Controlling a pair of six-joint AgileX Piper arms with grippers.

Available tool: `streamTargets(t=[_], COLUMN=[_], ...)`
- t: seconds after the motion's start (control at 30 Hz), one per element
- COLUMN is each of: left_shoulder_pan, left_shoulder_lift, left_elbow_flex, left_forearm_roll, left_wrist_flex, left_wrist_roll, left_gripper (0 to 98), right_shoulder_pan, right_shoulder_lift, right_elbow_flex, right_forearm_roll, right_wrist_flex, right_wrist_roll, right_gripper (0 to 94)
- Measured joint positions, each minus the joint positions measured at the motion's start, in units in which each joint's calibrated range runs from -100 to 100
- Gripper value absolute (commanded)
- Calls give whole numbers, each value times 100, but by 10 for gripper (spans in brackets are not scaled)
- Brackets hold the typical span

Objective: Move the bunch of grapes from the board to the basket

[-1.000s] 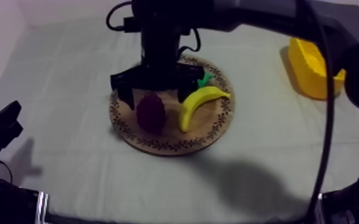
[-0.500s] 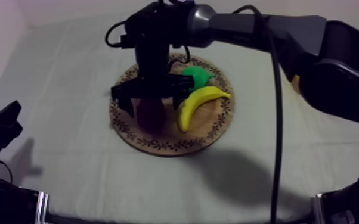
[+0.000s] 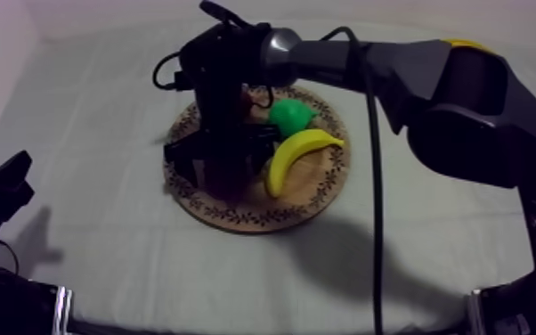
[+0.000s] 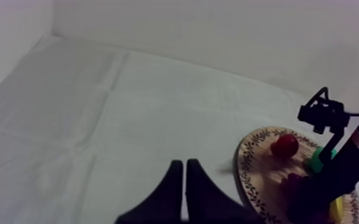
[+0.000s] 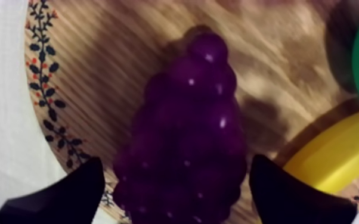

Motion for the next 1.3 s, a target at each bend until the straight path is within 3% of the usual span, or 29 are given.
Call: streamTargets(t=[0.2, 0.4, 0.9, 1.3], left_shoulder_pan=[0, 0, 0, 0], left_shoulder_lift=[0, 0, 0, 0], left_elbow_flex=[0, 0, 0, 0], left_forearm_roll=[0, 0, 0, 0], left_wrist_flex=[0, 0, 0, 0], left_wrist_roll=[0, 0, 0, 0], left_gripper=[1, 1, 1, 1], right_shoulder_pan=[12, 71, 415, 1385], right_shoulder_lift=[24, -178, -2021, -4312], right_elbow_flex=[-58, 38, 1249, 2589], right_forearm_roll=[-4, 3, 120, 160], right_wrist_flex=[-4, -23, -66, 106], right_wrist_roll=[41, 140, 455, 1099], right_gripper=[466, 412, 395, 428])
